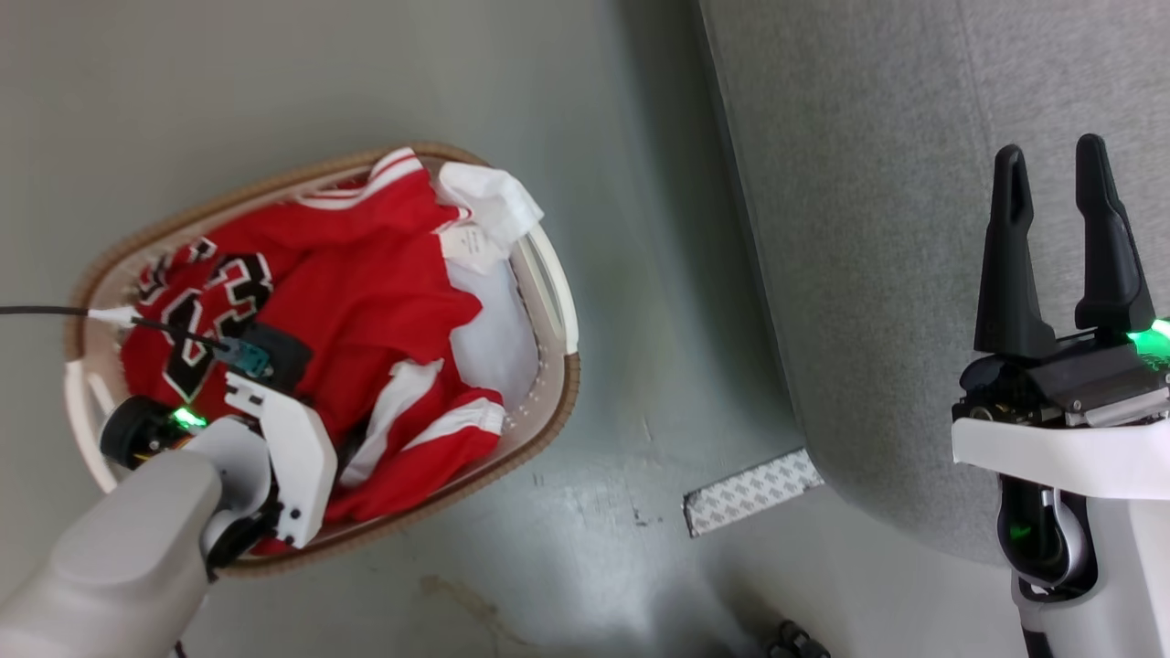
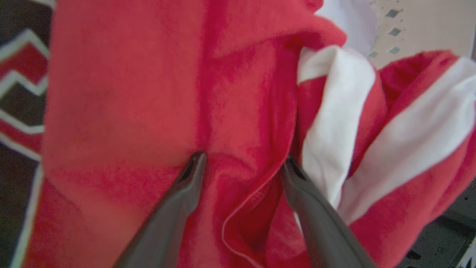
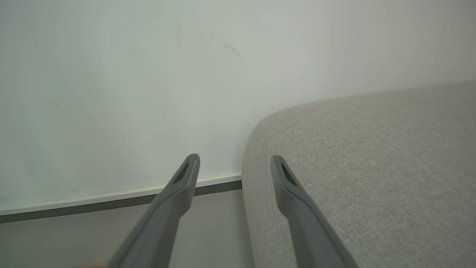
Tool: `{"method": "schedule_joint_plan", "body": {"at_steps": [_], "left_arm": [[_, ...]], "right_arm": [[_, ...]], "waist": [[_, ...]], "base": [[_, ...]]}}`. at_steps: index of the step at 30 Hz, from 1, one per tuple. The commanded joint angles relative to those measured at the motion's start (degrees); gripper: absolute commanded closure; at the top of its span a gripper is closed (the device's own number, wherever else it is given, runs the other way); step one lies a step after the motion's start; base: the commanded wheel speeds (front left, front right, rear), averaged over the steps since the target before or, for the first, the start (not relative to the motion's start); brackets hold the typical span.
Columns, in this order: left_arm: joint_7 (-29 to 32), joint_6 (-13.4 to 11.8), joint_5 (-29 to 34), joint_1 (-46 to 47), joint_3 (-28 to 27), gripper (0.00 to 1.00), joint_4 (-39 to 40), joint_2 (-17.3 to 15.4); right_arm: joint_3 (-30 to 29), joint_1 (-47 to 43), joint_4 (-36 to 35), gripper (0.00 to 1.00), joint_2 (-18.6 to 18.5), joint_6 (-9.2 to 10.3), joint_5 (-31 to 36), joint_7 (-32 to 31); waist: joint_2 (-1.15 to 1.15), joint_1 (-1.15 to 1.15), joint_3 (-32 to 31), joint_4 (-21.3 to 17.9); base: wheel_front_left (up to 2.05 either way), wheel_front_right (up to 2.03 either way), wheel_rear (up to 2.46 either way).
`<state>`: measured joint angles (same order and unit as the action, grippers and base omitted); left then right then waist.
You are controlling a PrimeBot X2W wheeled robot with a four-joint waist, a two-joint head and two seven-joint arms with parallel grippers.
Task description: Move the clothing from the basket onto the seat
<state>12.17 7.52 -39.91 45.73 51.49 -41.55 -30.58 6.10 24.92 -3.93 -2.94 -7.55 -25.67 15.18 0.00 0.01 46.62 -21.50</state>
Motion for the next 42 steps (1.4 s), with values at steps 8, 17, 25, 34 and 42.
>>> {"method": "schedule_joint_plan", "body": {"at_steps": [8,17,25,34,42], "left_arm": [[2.7,-0.1,-2.9,4.6,9.7,0.00,-1.8,-2.2],[-1.4,-0.1,-6.4,7.8,15.4,1.00,-4.7,-0.7],[-10.3,-0.1,-10.9,5.2,17.6,1.00,-6.8,3.2],[-21.3,-0.1,-15.6,1.2,18.8,1.00,-6.1,7.4],[-26.6,-0.1,-18.7,-3.0,18.1,1.00,-4.6,10.2]], "right_arm": [[0.2,2.0,-0.6,0.00,0.1,0.12,-1.6,0.0],[-0.4,2.2,0.6,0.00,0.1,0.12,-1.1,0.0],[-1.3,1.0,2.6,0.00,0.1,0.12,1.2,0.0],[-1.6,-2.7,6.3,0.00,0.0,0.12,5.3,0.0],[-0.9,-7.4,10.4,0.00,0.0,0.12,7.4,0.0]], "waist": [[0.00,-0.01,4.6,-1.5],[0.00,-0.01,3.8,-0.8],[0.00,-0.01,-5.1,1.8],[0.00,-0.01,-19.6,6.7],[0.00,-0.01,-32.4,10.8]], "base": [[0.00,0.00,0.00],[0.00,0.00,0.00],[0.00,0.00,0.00],[0.00,0.00,0.00],[0.00,0.00,0.00]]}}
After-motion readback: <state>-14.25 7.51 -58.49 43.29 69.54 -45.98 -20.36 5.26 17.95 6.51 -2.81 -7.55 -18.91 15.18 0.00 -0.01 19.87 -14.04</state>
